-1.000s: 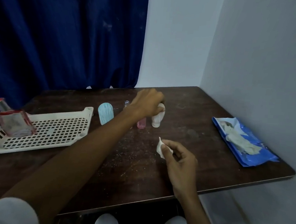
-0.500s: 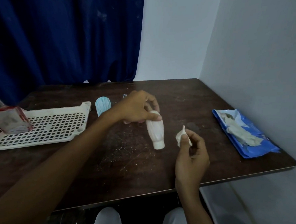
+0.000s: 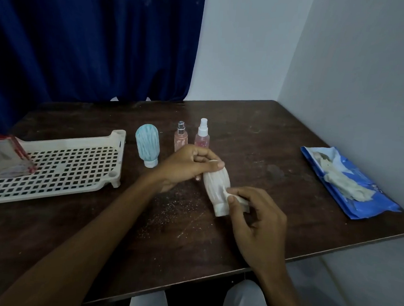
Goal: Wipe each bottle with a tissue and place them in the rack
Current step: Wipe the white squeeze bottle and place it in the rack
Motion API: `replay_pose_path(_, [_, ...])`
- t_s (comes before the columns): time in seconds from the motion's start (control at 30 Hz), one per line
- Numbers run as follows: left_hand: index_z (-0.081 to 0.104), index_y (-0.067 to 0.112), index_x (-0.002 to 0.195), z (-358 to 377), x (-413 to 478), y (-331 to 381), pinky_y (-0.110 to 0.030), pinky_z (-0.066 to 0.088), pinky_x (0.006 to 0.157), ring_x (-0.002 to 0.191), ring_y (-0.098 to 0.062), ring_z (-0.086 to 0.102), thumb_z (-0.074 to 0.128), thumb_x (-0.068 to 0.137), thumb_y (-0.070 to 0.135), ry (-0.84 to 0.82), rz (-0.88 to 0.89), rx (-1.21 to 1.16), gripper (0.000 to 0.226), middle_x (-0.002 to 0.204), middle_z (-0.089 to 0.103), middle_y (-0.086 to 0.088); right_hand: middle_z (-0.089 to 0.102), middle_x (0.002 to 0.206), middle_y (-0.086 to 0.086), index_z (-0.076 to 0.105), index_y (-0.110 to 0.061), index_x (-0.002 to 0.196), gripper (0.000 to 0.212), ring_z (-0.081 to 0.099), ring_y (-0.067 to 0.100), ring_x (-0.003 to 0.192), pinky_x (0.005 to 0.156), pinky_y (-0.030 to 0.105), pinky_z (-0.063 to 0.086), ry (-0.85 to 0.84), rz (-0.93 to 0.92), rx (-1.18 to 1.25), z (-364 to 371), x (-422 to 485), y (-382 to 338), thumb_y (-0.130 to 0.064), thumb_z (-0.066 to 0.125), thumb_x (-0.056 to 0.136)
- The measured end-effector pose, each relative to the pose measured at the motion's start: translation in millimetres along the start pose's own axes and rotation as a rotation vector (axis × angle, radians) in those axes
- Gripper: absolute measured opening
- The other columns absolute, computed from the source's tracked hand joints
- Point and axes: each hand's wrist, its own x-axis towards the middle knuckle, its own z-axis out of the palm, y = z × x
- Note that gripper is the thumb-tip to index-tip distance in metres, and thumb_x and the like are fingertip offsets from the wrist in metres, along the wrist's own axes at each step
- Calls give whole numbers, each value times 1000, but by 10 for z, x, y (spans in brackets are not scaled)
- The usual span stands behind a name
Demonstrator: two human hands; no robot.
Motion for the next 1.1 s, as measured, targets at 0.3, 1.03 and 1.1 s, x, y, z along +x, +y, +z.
replay_pose_path(0.3, [75,10,104,401,-89,-74,-40,47,105,107,-18,67,33,103,53,74,17,-313,60,110,74,-5,69,98,-5,75,-10,99,16,65,2,91,78,12,48,-15,-63,-78,80,-17,27,-1,72,86])
replay_pose_path(1.03, [64,4,102,481,-115,-80,-35,53,73,76,-20,64,36,101,49,136,-210,-1136,54,89,68,-11,71,106,-11,73,-16,110,24,67,4,100,82,18,53,13,138,19,130,-48,-100,-10,74,87])
replay_pose_path(1.1, [63,4,104,468,-124,-80,-34,54,73,76,-20,64,37,101,46,114,-198,-1137,49,90,68,-11,70,106,-11,72,-14,111,25,66,-1,99,82,14,52,5,97,-22,154,-56,-103,-8,75,86])
